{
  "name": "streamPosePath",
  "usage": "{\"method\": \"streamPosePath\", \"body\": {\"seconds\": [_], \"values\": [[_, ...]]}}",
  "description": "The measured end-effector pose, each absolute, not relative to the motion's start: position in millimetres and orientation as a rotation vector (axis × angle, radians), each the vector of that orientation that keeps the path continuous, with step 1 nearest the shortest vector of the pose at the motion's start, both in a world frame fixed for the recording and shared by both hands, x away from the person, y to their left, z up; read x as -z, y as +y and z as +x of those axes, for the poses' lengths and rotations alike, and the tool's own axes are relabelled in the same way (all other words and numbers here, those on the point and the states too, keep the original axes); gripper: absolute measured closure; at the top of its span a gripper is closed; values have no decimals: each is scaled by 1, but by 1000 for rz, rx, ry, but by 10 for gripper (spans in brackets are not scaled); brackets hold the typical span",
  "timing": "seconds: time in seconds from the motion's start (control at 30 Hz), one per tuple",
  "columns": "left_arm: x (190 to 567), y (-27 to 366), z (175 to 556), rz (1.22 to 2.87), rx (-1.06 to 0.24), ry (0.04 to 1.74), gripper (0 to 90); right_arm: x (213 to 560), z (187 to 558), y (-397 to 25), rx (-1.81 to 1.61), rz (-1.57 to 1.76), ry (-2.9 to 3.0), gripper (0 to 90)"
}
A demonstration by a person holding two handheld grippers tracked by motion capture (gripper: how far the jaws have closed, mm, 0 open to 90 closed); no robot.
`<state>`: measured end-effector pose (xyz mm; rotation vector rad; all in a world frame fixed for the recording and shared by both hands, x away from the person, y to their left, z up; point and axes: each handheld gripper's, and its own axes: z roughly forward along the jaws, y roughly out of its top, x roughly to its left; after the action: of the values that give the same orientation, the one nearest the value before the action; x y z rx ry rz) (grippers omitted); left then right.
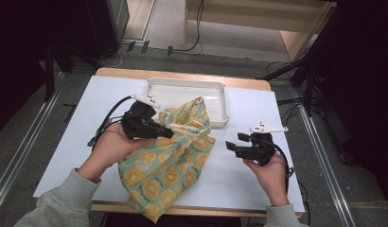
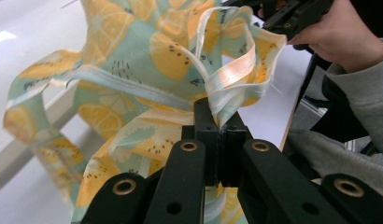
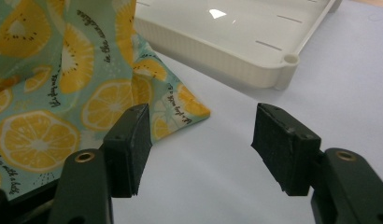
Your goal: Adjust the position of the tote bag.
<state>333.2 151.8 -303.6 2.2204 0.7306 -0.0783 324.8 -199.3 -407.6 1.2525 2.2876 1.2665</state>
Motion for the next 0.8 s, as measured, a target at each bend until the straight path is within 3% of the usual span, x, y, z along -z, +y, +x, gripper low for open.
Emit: {"method": "streamPosePath", "body": {"seconds": [0.8], "values": [[341, 77, 344, 2262, 196, 627, 900, 407, 314, -210, -1238, 1284, 2258, 388]]}}
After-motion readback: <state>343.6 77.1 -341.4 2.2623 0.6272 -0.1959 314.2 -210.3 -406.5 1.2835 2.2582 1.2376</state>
